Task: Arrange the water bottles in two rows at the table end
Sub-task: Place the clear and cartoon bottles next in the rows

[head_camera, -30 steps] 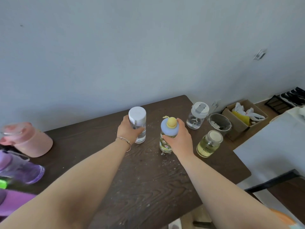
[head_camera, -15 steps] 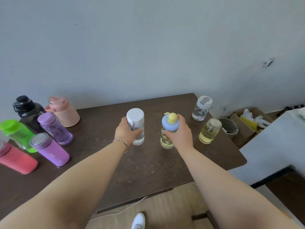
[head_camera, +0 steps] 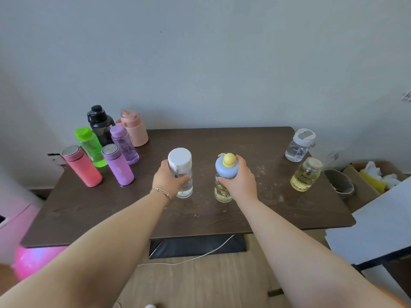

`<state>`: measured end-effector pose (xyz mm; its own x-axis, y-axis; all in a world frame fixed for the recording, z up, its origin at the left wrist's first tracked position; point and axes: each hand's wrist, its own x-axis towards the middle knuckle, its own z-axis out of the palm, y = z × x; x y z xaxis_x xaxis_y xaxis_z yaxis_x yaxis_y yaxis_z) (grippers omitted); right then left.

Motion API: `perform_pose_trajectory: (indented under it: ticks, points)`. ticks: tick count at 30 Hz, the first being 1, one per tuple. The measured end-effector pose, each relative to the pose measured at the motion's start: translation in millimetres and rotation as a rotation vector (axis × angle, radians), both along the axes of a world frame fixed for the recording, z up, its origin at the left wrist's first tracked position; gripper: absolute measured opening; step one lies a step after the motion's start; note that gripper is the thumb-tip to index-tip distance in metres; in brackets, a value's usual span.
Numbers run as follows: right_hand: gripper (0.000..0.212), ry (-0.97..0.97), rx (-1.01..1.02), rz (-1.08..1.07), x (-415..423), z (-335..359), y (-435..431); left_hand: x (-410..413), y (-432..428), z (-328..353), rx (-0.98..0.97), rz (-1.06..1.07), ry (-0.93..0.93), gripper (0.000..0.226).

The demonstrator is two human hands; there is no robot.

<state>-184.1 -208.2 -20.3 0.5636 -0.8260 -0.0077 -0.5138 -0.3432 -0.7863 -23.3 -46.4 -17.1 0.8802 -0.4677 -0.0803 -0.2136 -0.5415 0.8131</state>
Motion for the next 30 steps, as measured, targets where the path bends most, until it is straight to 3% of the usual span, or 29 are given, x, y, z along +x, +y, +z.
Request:
perform_pose_trajectory:
  ticks: [19,30]
  points:
    - [0.092,-0.027,0.012,0.084,171,-1,194,150,213,-7,0.025,0.07,-0.011,0.069]
    - [0.094,0.013,0.037,0.111,240,-25,266,223,277,-34,0.078,0.064,0.052,0.074]
